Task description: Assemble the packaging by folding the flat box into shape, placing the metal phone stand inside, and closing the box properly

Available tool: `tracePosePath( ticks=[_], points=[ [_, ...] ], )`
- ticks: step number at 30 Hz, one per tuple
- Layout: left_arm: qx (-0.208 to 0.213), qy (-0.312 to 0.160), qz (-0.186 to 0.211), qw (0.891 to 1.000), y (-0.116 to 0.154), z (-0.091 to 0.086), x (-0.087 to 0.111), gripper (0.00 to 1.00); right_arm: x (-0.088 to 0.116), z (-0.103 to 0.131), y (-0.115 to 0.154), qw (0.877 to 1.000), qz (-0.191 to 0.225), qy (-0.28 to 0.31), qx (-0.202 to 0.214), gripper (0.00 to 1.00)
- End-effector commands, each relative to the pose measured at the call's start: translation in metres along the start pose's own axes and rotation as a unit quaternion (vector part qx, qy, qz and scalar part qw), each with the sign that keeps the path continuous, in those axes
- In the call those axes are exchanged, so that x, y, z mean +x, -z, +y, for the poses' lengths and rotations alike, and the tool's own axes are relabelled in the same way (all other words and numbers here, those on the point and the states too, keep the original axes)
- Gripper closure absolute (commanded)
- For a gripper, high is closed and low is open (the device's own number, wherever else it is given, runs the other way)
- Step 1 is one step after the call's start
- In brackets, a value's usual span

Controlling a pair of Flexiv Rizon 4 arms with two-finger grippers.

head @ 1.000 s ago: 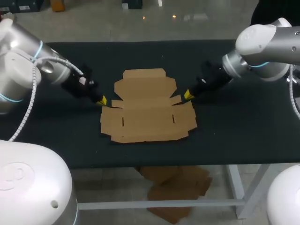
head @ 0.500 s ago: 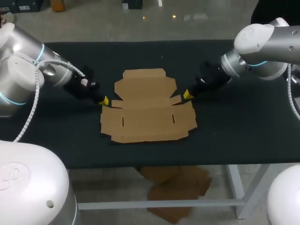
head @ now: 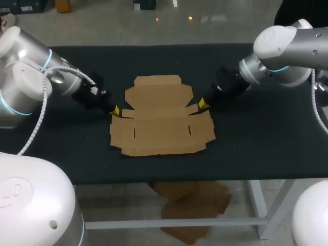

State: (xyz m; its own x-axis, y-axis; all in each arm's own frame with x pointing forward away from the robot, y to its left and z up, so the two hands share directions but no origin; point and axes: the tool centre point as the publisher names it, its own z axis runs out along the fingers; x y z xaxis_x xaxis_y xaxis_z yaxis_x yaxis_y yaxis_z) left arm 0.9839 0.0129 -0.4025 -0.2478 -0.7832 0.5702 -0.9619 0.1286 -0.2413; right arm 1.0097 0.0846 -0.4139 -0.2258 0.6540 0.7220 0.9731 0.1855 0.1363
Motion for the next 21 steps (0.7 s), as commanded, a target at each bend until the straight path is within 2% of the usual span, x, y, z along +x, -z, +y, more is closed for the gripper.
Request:
tracePosePath(
  ticks=[1, 21],
  points=[
    [-0.005, 0.000, 0.005, 1.000, -0.006, -0.004, -0.004, 1.00, -0.002, 0.003, -0.001, 1.000, 0.003, 0.000, 0.005, 1.00],
    [-0.019, -0.008, 0.023, 1.000, -0.017, -0.007, -0.003, 1.00, 0.003, 0.003, -0.008, 1.000, -0.007, -0.008, 0.006, 1.00]
  ],
)
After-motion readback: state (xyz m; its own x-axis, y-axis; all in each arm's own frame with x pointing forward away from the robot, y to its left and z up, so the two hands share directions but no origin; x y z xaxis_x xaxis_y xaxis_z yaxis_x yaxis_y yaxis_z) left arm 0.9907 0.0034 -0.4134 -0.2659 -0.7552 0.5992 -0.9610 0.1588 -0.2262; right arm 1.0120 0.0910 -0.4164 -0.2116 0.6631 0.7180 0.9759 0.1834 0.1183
